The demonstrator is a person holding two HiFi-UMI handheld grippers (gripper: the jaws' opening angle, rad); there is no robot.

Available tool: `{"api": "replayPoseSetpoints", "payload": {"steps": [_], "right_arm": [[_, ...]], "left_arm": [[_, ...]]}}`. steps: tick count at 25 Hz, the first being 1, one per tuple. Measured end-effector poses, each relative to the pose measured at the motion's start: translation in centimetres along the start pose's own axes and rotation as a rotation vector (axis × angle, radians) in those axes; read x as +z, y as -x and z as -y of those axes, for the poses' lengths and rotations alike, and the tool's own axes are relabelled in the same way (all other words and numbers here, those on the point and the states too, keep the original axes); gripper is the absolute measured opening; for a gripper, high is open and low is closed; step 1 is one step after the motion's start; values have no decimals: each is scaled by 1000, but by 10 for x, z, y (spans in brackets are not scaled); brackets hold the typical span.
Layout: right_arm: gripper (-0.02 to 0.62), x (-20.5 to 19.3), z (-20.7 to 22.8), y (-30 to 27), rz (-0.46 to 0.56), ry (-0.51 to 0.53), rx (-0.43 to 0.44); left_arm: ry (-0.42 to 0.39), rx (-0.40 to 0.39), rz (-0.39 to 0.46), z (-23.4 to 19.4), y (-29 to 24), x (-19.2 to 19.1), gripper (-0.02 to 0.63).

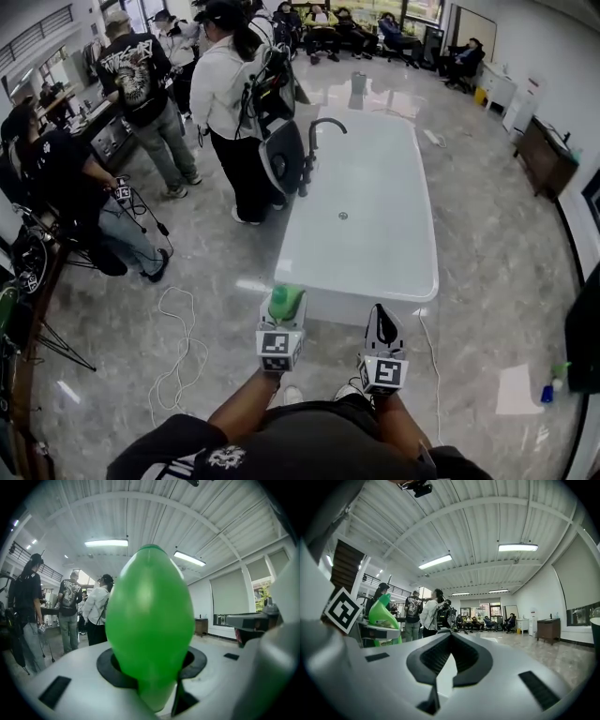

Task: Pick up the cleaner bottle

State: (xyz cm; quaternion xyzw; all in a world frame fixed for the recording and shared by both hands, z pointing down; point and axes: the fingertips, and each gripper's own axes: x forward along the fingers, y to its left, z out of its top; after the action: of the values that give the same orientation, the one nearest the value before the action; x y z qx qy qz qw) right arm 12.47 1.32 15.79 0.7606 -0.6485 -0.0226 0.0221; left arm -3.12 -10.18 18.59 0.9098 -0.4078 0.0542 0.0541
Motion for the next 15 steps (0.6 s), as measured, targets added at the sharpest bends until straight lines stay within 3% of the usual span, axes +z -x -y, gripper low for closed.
{"api": "replayPoseSetpoints", "payload": {"steps": [4, 15], "right_arm": [[15, 4, 20, -19, 3, 5, 13], [15, -7, 92, -65, -20, 10, 79]], "left_arm": [[7, -12, 5, 9, -17, -1, 179], [13, 83, -22, 49, -80, 6, 179]]}}
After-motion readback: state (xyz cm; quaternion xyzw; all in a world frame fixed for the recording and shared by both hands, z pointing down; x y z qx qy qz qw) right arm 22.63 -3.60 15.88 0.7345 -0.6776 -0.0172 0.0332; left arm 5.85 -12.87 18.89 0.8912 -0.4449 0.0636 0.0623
